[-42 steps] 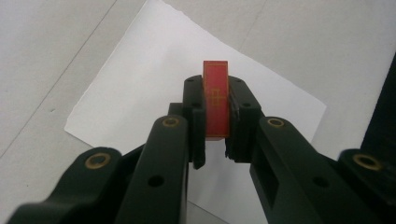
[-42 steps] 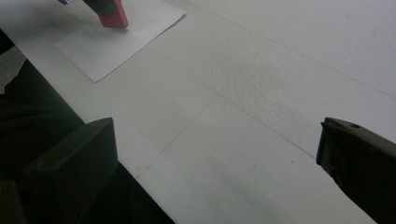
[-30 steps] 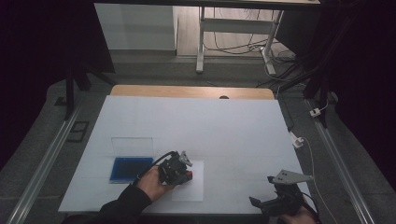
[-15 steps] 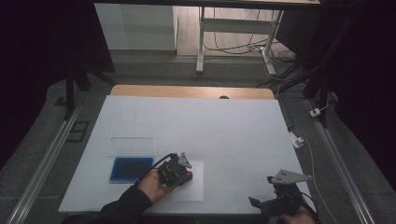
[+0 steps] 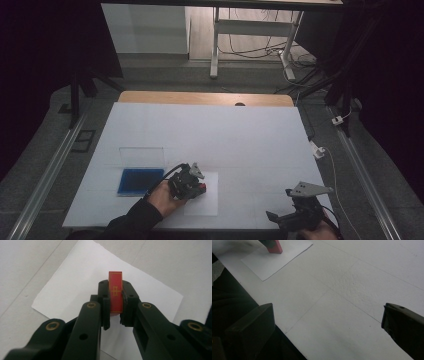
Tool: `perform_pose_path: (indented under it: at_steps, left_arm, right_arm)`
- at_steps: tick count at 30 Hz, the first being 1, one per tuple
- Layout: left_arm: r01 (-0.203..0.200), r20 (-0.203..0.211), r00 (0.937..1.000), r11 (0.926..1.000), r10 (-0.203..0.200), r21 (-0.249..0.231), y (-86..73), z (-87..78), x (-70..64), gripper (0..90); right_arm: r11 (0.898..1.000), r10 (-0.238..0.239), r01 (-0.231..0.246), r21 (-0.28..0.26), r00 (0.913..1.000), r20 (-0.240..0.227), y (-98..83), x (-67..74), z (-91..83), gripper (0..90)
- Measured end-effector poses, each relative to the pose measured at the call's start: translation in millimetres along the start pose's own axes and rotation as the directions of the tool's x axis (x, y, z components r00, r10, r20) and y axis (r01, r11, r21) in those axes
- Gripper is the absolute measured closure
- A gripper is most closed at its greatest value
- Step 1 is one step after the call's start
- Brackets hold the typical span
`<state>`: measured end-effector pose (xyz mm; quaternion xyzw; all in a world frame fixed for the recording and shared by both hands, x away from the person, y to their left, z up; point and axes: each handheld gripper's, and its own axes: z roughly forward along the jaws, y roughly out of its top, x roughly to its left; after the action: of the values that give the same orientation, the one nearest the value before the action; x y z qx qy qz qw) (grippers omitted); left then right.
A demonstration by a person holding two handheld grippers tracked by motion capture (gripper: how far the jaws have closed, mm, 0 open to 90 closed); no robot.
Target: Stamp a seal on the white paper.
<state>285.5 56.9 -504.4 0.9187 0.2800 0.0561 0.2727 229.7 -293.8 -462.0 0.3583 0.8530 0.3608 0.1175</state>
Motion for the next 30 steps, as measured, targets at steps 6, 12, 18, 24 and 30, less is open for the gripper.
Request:
perform_pose_path:
  at_steps: [6, 12, 18, 24, 30]
  left_arm:
    - [0.019, 0.019, 0.9996, 0.9998, -0.019, -0.005, -0.5, 0.1, 3.2, 80.4]
    - [0.073, 0.084, 0.9940, 0.9970, -0.071, -0.025, -3.9, 0.6, 13.2, 80.3]
    - [0.068, 0.085, 0.9942, 0.9972, -0.066, -0.029, -4.3, 0.3, 13.8, 80.2]
    - [0.037, 0.045, 0.9983, 0.9992, -0.036, -0.018, -1.2, -0.1, 7.5, 79.9]
    - [0.038, 0.068, 0.9971, 0.9990, -0.036, -0.023, -2.0, -0.3, 11.3, 79.4]
  right_arm:
    - [1.000, -0.006, 0.006, 0.002, 1.0000, -0.004, 0.6, 0.1, 0.8, 0.0]
    - [1.000, -0.006, 0.006, -0.001, 1.0000, -0.006, 0.4, -0.1, 0.7, 0.0]
    - [1.000, -0.007, 0.007, -0.002, 1.0000, -0.004, 0.1, 0.1, 0.2, 0.0]
    - [1.000, -0.001, 0.001, -0.010, 1.0000, 0.003, -1.2, 0.0, -1.3, 0.0]
    - [1.000, -0.004, 0.004, -0.009, 1.0000, 0.000, -0.9, 0.2, -1.2, 0.0]
